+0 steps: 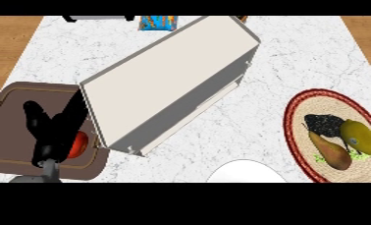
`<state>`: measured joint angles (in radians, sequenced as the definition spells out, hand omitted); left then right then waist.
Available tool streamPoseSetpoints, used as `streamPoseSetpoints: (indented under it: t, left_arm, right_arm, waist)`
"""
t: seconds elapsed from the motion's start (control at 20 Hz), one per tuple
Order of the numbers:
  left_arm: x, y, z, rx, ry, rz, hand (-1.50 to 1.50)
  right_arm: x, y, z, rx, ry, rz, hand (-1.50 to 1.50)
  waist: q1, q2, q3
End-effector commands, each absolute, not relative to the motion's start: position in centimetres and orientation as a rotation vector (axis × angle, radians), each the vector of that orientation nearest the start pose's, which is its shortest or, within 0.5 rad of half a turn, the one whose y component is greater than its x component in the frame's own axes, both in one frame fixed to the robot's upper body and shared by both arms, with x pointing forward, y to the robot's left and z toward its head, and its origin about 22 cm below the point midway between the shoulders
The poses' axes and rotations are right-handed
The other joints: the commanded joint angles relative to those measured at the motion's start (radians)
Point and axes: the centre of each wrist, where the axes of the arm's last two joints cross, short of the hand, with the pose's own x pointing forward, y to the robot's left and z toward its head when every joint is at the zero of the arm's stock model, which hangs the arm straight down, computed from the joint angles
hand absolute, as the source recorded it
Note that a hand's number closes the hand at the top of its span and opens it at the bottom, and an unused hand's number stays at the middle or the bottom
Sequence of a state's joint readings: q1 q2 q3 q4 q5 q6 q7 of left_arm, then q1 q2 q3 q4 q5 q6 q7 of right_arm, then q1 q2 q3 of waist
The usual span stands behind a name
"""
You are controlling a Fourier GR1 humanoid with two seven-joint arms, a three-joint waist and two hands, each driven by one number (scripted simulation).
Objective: Pick the lemon from the placemat and place it in the tiered shelf
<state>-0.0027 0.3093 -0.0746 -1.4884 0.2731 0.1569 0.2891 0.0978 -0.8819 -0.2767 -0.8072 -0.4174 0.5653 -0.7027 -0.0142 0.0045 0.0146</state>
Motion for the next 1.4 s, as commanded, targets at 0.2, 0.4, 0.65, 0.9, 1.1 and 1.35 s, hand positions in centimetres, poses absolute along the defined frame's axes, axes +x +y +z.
streamPoseSetpoints:
  t: [0.2,0.4,0.65,0.9,1.1,1.35]
  left_arm:
    - [23.3,29.1,-3.0,0.091,-1.107,0.049,0.0]
    - [24.3,28.7,-1.8,0.089,-1.115,0.037,0.0]
    - [24.9,29.2,-3.3,0.095,-1.104,0.054,0.0]
    - [25.2,30.2,-1.9,0.095,-1.114,0.067,0.0]
    - [24.6,29.3,-2.9,0.1,-1.106,0.042,0.0]
    - [24.3,30.4,-1.0,0.08,-1.112,0.046,0.0]
  right_arm:
    - [12.1,-59.5,7.3,-0.136,-1.622,0.369,-1.5]
    - [15.7,-58.6,7.8,-0.235,-1.55,0.373,-1.5]
    - [14.9,-58.7,7.6,-0.298,-1.459,0.376,-1.5]
    - [17.9,-56.1,6.6,-0.342,-1.381,0.436,-1.5]
    - [18.9,-53.8,6.4,-0.342,-1.333,0.537,-1.5]
    - [19.9,-53.8,7.4,-0.381,-1.273,0.566,-1.5]
  waist:
    - [0.013,-0.001,-0.011]
    - [0.025,-0.002,-0.013]
    - [0.011,-0.003,-0.015]
    - [0.014,-0.004,-0.015]
    - [0.004,-0.006,-0.016]
    - [0.015,-0.006,-0.015]
